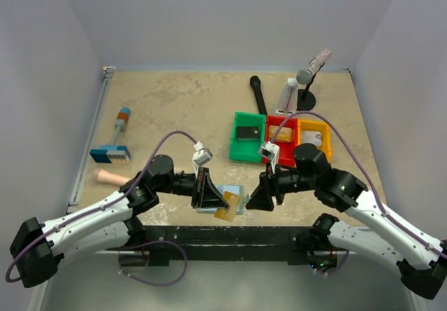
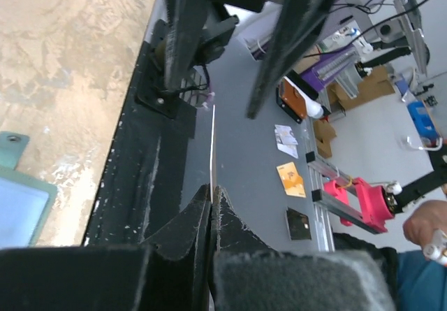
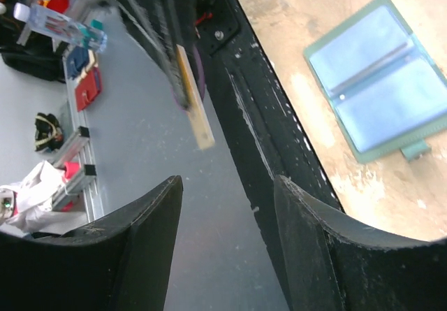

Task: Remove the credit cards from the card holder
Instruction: Place the credit card in the storage box.

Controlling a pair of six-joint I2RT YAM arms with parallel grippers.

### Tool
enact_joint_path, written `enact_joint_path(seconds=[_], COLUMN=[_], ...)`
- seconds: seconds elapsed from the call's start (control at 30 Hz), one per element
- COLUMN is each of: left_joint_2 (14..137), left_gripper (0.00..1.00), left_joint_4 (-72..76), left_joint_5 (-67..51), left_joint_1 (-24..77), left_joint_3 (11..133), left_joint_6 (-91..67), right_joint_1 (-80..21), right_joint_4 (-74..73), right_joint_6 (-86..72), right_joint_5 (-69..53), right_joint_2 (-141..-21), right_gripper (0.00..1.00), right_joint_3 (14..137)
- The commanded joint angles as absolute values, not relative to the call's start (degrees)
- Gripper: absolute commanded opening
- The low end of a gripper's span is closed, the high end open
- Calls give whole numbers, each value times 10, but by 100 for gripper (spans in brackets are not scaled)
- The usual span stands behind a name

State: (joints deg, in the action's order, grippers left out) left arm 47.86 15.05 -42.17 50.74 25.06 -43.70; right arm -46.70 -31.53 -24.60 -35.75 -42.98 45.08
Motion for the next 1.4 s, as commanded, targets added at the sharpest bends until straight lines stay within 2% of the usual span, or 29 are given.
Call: enact_joint_path(seconds=[0.0,0.4,0.6,0.93,1.27,1.37], left_joint_2=[480,514,523,535,535,535], left_gripper=[0,0,0,0,0,0], left_joint_4=[-29,-36,-31,-10,31,31], left_joint_5=[-490,-526,-526,-511,-499,-499], left_joint_1=[506,513,518,519,520,520], left_joint_3=[335,360,366,366,365,365], left_joint_6=[-336,-319,-316,-333,-343,-343], right_joint_1=[-464,-464,-464,-475,-497,-497], right_joint_4=[-381,-246,-232,-213,-214,-214], right_joint_6=[-200,-265,-270,-285,-284,-283], right_joint_5=[-340,-388,-398,-410,-405,-403], right_joint_2=[-425,-427,-458,-481,-500,-500], right_gripper=[58,56,55,45,45,40], right_joint_3=[473,446,454,451,451,449])
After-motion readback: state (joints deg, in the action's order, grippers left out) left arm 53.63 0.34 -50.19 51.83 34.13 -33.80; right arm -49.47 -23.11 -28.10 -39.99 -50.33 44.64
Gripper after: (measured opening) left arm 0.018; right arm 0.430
